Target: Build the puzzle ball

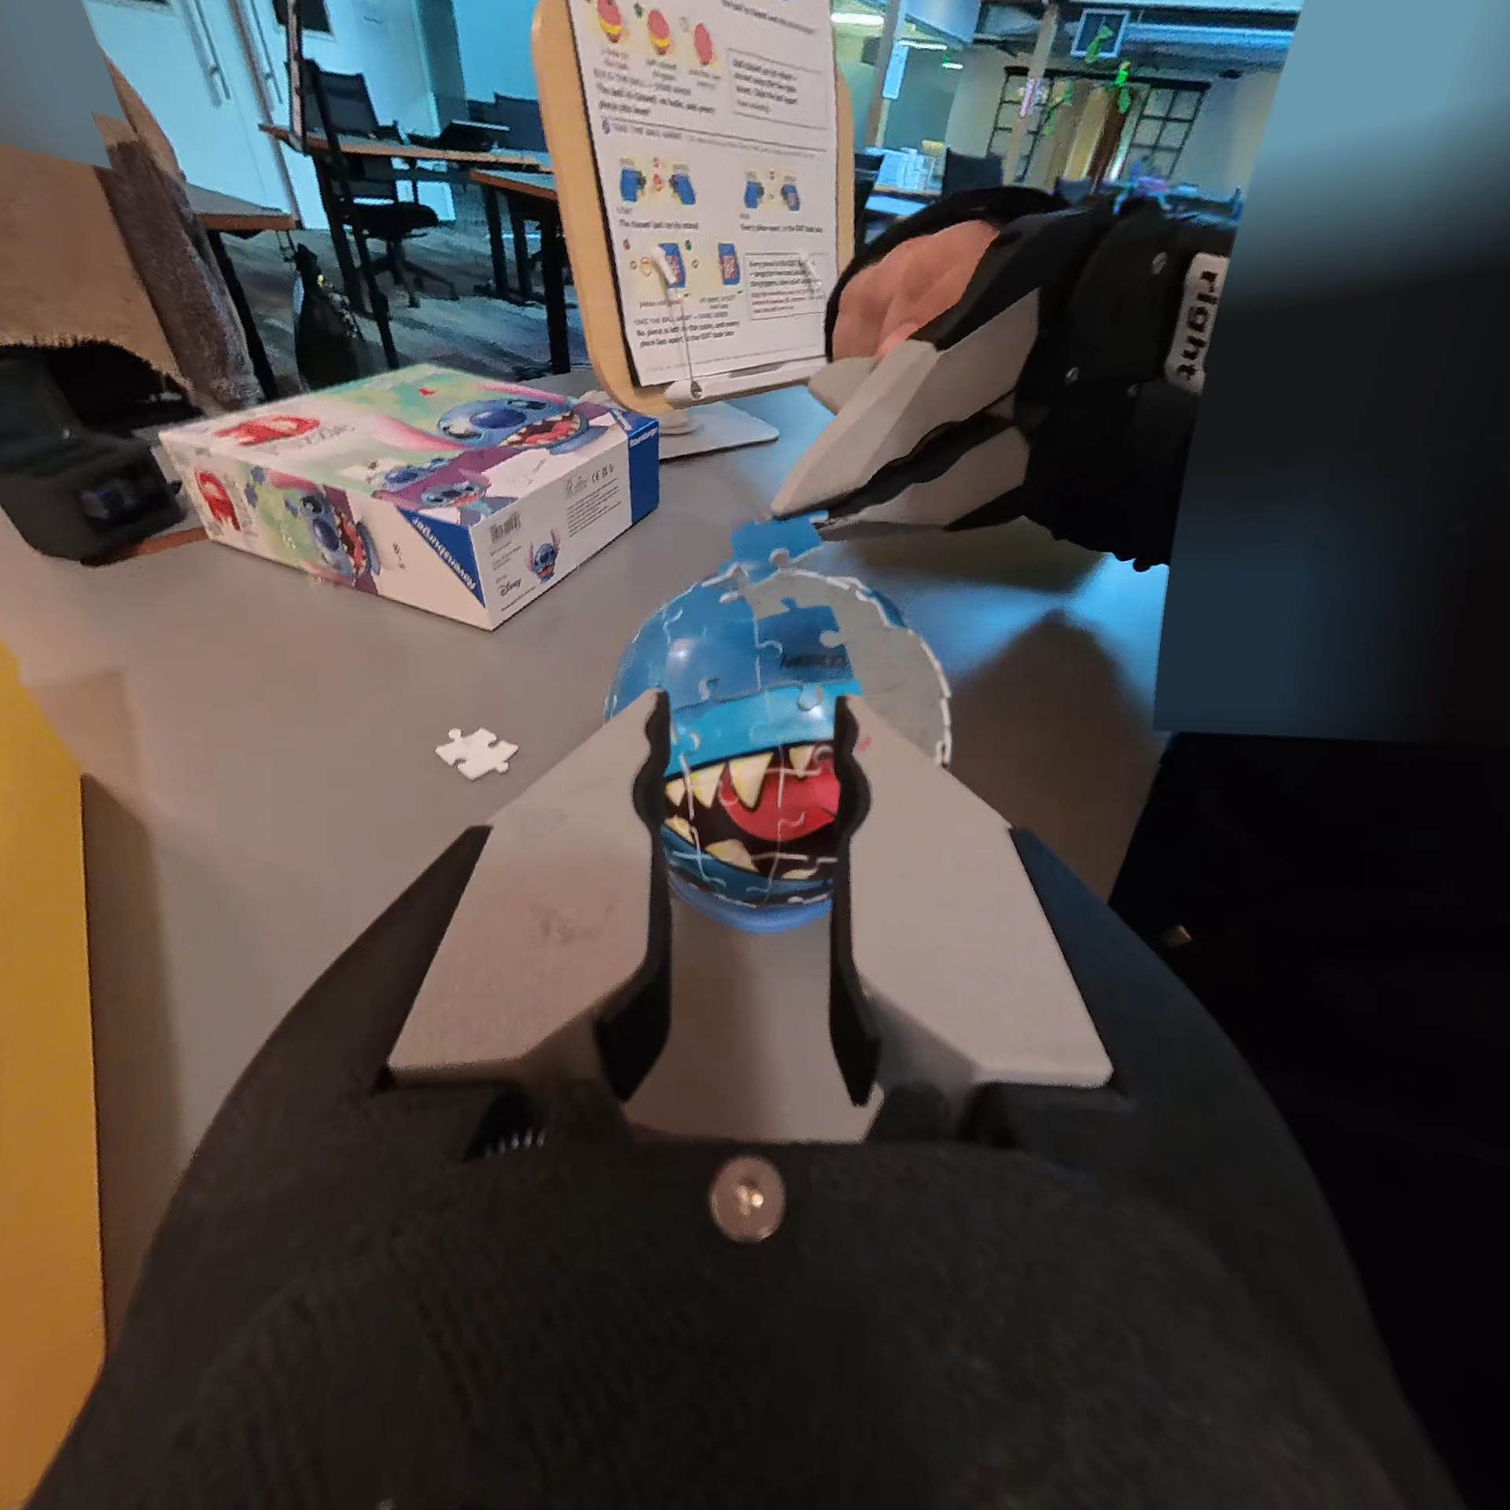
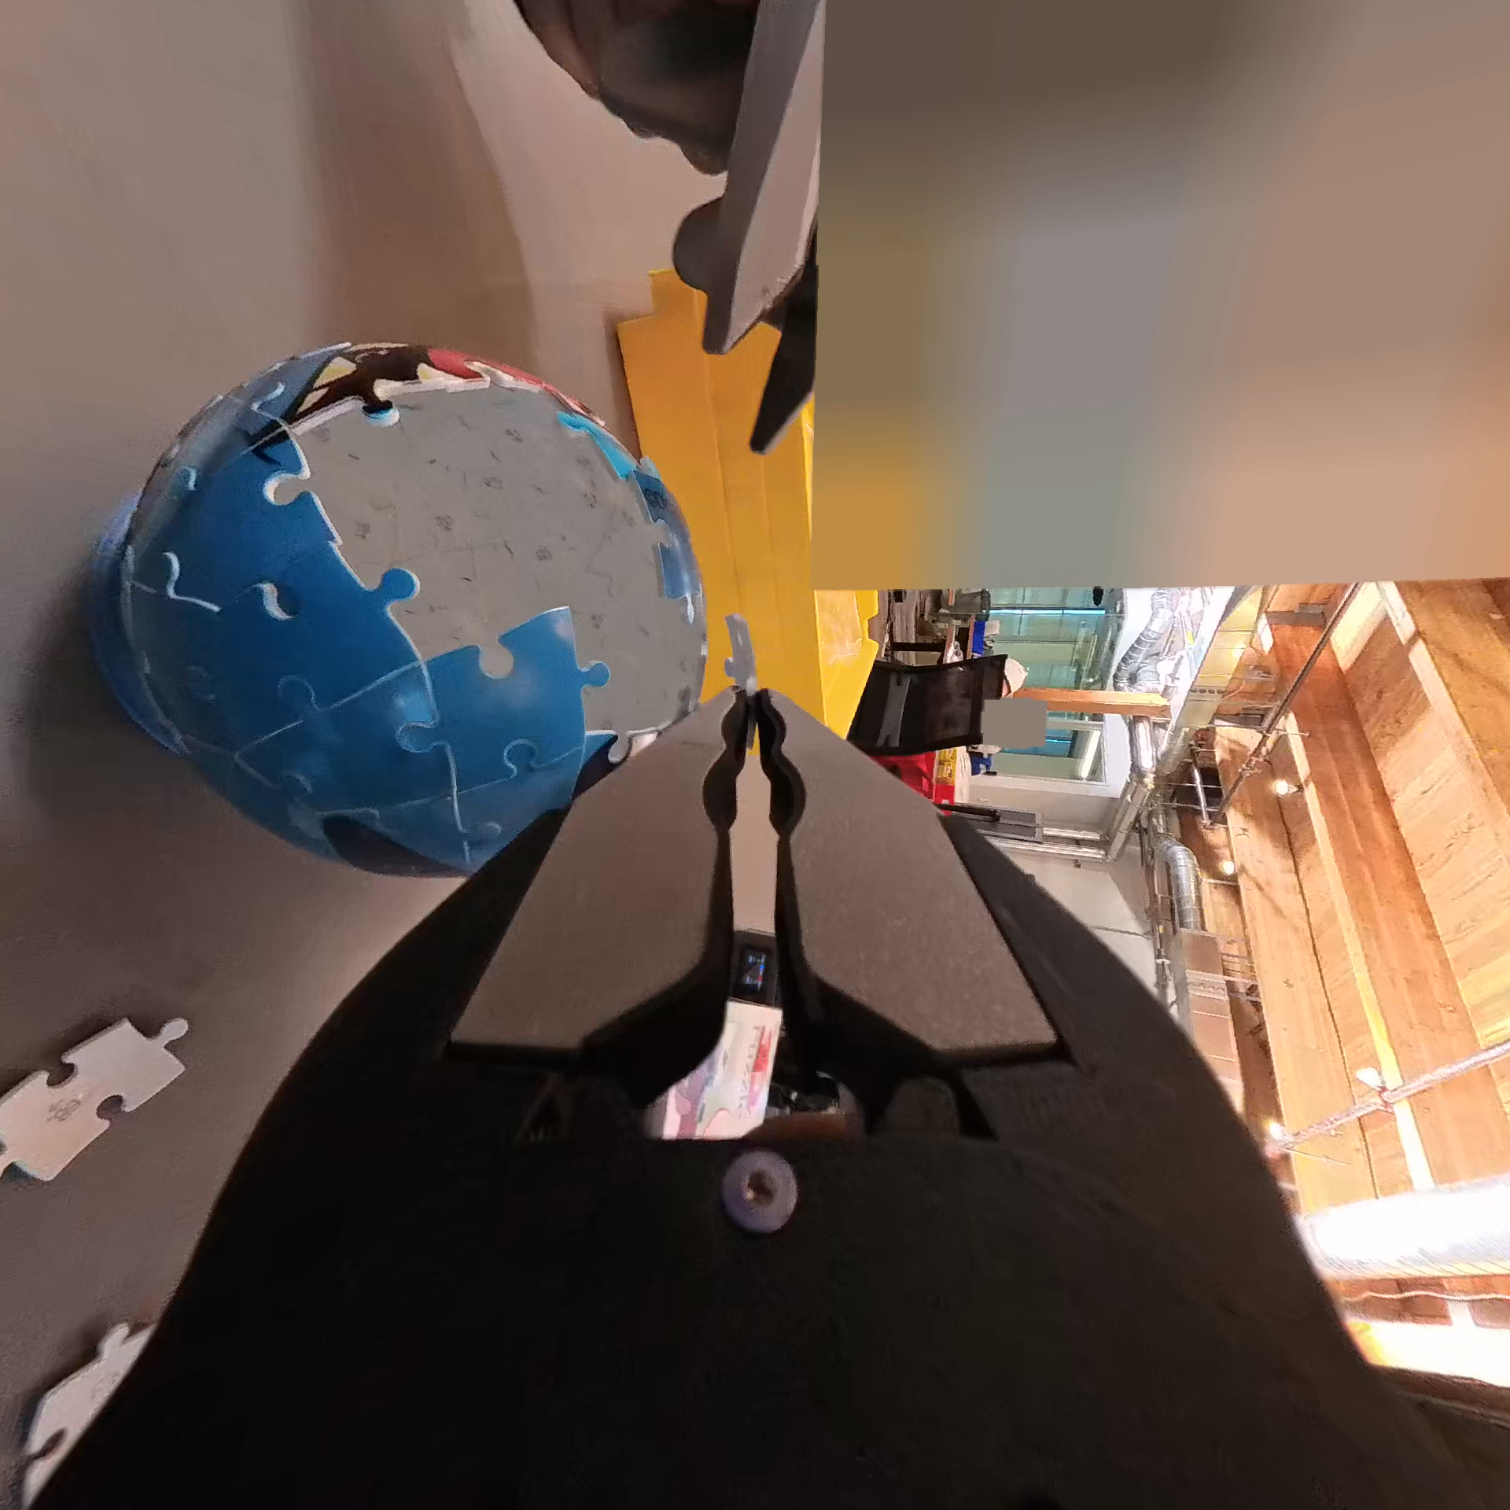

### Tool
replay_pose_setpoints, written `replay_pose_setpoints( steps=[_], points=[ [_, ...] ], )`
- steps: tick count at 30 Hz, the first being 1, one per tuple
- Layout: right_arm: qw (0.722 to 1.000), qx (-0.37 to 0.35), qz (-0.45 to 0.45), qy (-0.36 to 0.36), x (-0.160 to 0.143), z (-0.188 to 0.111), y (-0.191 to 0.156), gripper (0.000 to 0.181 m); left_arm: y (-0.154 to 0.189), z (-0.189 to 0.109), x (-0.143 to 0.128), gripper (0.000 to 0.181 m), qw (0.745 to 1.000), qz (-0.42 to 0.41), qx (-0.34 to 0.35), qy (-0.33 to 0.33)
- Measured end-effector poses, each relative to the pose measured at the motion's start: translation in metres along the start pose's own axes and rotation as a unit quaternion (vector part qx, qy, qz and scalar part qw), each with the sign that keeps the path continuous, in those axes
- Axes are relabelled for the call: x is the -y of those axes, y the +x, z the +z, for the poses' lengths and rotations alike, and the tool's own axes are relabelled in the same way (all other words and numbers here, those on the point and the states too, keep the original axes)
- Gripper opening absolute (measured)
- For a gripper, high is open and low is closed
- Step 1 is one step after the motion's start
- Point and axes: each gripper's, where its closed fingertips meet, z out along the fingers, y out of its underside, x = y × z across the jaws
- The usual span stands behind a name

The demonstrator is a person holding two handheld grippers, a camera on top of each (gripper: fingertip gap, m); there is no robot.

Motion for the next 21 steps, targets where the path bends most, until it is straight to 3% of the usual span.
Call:
replay_pose_setpoints(
  steps=[9, 21],
  points=[
    [1.0, 0.015, 0.005, 0.003, 0.007, -0.003, -0.005, 0.0, 0.019, 0.02, 0.011, 0.04, 0.999, 0.021, -0.047, -0.017],
    [1.0, 0.008, 0.002, 0.002, 0.006, 0.002, -0.006, 0.0, 0.023, 0.038, 0.007, 0.042, 0.998, 0.03, -0.041, -0.042]
  ],
)
